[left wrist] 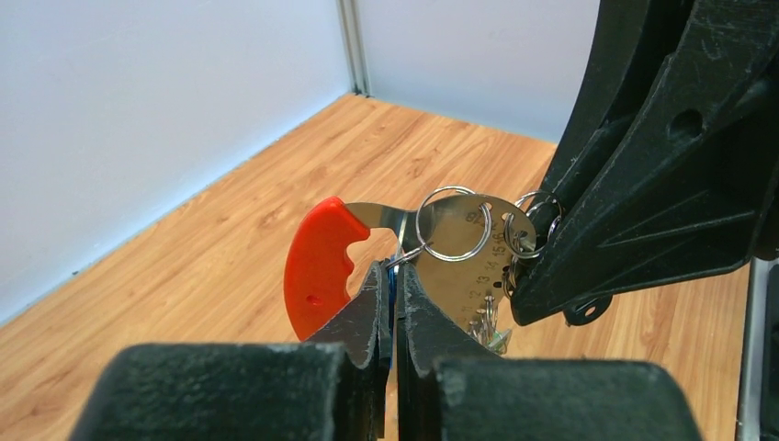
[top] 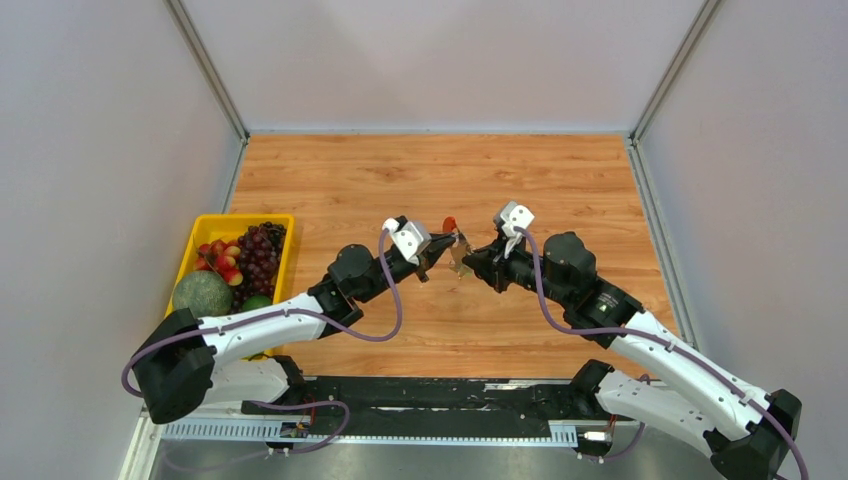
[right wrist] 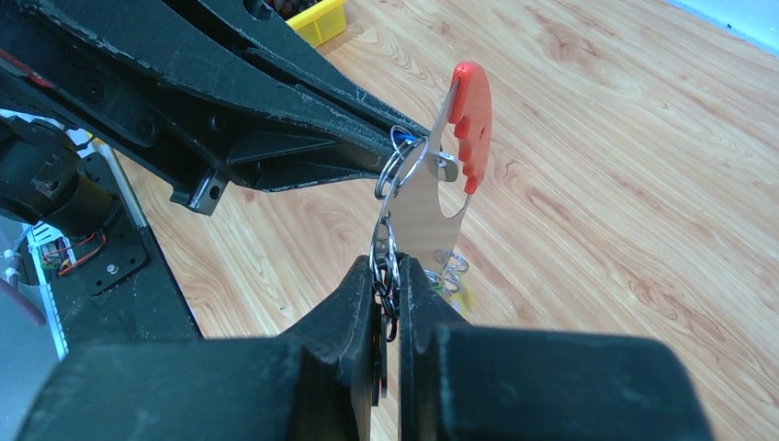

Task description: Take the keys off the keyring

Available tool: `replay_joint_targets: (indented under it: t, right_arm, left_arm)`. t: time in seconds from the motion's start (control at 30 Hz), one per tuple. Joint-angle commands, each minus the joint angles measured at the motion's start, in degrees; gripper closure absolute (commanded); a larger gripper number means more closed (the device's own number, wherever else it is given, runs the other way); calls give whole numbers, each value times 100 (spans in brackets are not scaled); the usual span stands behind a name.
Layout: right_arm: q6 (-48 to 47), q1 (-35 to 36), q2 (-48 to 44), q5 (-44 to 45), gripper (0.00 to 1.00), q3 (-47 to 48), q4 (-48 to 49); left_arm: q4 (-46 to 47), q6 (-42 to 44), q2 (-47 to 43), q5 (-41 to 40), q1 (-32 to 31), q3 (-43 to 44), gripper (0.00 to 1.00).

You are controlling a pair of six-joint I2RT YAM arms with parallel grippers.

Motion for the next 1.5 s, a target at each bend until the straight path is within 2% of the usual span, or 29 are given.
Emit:
replay_joint_targets:
  t: [0.0, 0.07, 0.17, 0.47, 0.57, 0.7, 0.9, 1.13, 1.3, 1.47]
  right_arm:
    - [54, 35, -112, 137, 100, 76, 249]
    - [70, 42, -126, 243, 96, 37, 245]
    - [16, 42, -114, 281, 77, -40, 244]
    - [-82, 37, 200, 152, 66, -288, 307]
    - [-134, 36, 134, -94, 64, -348, 389]
    - [-230, 39, -77, -636, 66, -503, 573]
    - [-246, 43, -377, -884, 67, -750, 853]
    - [-191, 41, -309, -903, 68, -881, 1195]
    - [-84, 41, -158, -895, 69, -952, 1404]
    - [-89, 40, 1, -954, 69, -983, 1590]
  left_arm:
    - [-220, 169, -144, 41, -26, 248, 100]
    - [-533, 239, -254, 18, -28, 287, 100]
    - [-1092, 254, -467, 116, -29, 354, 100]
    - [-3494, -103, -826, 607, -25, 1051, 100]
    - [-4564, -81, -601, 847, 30, 1703, 100]
    - [-5332, 143, -358, 1027, 34, 2194, 100]
    - [-6356, 89, -65, 891, 40, 2886, 100]
    - [-8260, -92, 738, 294, 36, 4154, 100]
    - [-9072, -214, 1187, -232, 35, 4718, 100]
    - [-9596, -260, 1477, -109, 39, 5188, 100]
